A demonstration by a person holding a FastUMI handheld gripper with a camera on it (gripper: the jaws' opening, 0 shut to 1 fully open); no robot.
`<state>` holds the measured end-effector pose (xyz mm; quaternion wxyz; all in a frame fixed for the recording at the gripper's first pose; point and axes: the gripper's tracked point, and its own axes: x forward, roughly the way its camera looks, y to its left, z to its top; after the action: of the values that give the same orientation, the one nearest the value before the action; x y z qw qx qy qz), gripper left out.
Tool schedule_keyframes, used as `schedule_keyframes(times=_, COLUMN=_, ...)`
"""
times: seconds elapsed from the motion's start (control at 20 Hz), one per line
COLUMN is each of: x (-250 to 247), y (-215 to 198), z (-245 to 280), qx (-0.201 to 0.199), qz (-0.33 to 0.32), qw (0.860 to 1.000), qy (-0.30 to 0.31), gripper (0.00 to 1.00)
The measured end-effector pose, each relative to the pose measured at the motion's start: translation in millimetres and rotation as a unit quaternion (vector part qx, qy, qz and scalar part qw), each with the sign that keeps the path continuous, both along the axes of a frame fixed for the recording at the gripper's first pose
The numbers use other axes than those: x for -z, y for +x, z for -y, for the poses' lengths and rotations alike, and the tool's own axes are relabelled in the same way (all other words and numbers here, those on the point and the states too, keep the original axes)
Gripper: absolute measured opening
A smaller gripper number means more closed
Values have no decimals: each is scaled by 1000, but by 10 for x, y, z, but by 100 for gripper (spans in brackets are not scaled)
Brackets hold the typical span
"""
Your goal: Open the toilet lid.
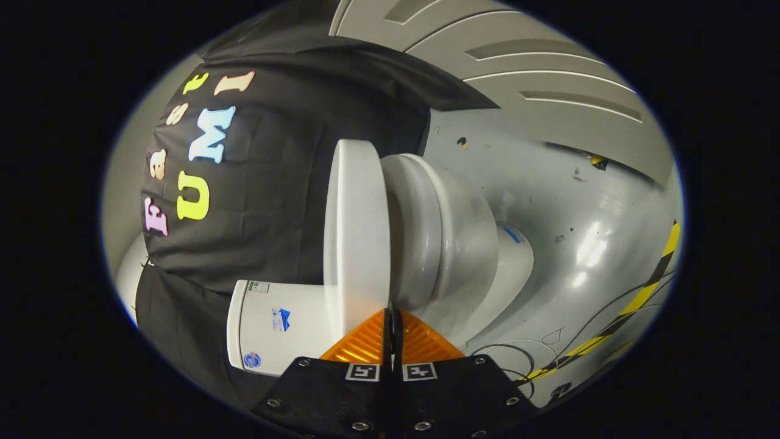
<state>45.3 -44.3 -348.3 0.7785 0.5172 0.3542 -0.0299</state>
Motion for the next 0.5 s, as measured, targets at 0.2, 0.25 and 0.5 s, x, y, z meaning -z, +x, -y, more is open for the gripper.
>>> schedule_keyframes(times=0.2, x=-146, y=13, z=-58, qx=-3, qz=5, qw=1000, qy=-26, gripper=0)
schedule_keyframes(times=0.25, x=-209, y=10, z=-79, qx=-5, qz=9, qw=999, qy=-37, gripper=0)
schedule_keyframes(times=0.5, x=-440, y=57, z=-152, qx=-9, qz=24, qw=997, qy=-78, gripper=0)
